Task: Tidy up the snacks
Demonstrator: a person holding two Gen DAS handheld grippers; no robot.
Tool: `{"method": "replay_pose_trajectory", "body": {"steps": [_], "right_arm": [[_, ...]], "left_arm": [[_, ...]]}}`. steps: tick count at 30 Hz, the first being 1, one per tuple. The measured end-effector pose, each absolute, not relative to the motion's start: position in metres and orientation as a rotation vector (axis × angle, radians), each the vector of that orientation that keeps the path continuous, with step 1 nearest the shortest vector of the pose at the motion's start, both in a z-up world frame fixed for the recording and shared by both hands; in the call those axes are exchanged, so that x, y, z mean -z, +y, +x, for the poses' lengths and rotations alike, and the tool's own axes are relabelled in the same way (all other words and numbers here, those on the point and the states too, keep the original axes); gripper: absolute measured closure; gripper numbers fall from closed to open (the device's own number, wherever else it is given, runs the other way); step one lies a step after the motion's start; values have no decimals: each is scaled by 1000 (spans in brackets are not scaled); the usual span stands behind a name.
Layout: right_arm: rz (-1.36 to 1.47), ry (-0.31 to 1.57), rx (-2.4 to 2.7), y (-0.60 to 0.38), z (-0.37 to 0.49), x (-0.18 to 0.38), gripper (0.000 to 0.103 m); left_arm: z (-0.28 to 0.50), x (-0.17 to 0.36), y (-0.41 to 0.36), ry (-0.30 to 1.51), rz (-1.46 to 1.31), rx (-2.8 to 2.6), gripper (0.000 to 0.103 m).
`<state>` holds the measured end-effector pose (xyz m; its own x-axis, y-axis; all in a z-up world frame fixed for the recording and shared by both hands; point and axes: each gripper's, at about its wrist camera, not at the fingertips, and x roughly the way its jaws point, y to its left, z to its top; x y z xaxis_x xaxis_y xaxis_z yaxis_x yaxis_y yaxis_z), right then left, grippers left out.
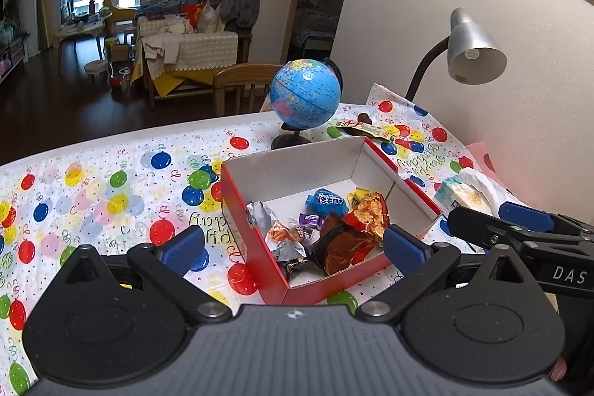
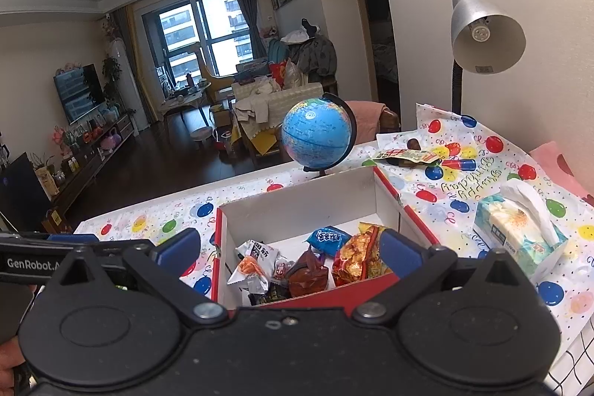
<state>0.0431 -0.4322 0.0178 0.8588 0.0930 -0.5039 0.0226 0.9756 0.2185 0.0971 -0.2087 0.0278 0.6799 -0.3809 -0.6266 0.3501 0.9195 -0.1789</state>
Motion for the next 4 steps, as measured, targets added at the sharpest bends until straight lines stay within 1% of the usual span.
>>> {"method": "replay_pose_trajectory", "body": {"steps": [4], "right_arm": [[219,539,-39,-432,43,-17,0]], "left_arm": [[97,-27,-206,716,-50,414,0]]}}
